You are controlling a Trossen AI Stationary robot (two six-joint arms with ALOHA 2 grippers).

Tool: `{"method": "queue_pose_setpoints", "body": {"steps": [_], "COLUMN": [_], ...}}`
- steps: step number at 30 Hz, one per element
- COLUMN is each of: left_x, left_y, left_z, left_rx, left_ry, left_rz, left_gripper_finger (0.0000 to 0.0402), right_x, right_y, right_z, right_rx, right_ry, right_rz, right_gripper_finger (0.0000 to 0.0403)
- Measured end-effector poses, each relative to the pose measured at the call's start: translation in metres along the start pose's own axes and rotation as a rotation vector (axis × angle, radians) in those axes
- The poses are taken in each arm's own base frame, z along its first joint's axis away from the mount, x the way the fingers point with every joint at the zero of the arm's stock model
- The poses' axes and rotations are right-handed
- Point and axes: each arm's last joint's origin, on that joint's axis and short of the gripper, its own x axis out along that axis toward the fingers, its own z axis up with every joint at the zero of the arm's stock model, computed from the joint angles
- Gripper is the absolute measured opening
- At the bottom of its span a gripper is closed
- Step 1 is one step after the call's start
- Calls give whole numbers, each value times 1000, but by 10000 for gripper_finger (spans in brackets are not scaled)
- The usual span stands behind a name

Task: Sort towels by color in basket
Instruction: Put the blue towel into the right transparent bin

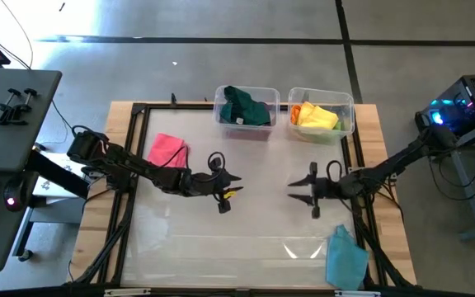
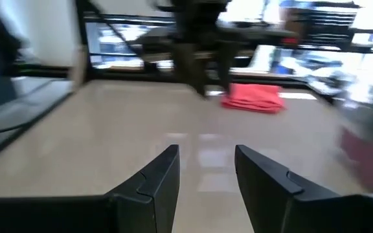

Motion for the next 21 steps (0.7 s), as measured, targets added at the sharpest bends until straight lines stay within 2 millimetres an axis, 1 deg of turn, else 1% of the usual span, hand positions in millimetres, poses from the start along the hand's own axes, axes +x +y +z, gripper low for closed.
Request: {"method": "queue_pose_setpoints", "body": {"steps": [2, 4, 7, 9, 12, 15, 21], "left_x": [0, 0, 0, 0, 0, 0, 0], "left_y": [0, 0, 0, 0, 0, -1, -1], "left_z": [0, 0, 1, 1, 1, 0, 0], "left_rx": [12, 11, 9, 9, 9, 11, 11], "left_ry": [0, -3, -6, -7, -7, -6, -6], "left_rz": [0, 1, 0, 0, 0, -3, -3], "left_gripper_finger": [131, 131, 131, 131, 131, 131, 131], "right_x": [0, 0, 3, 6, 10, 13, 8], "right_y": [1, 1, 4, 8, 14, 19, 24], "right_z": [1, 5, 16, 25, 37, 51, 78], "right_rx": [-15, 0, -4, -37, -98, -114, -114], "right_ry": [-9, -45, -68, -57, 30, 146, 313], "right_rz": [46, 51, 58, 73, 85, 82, 67], "right_gripper_finger": [144, 144, 144, 146, 151, 156, 167]}}
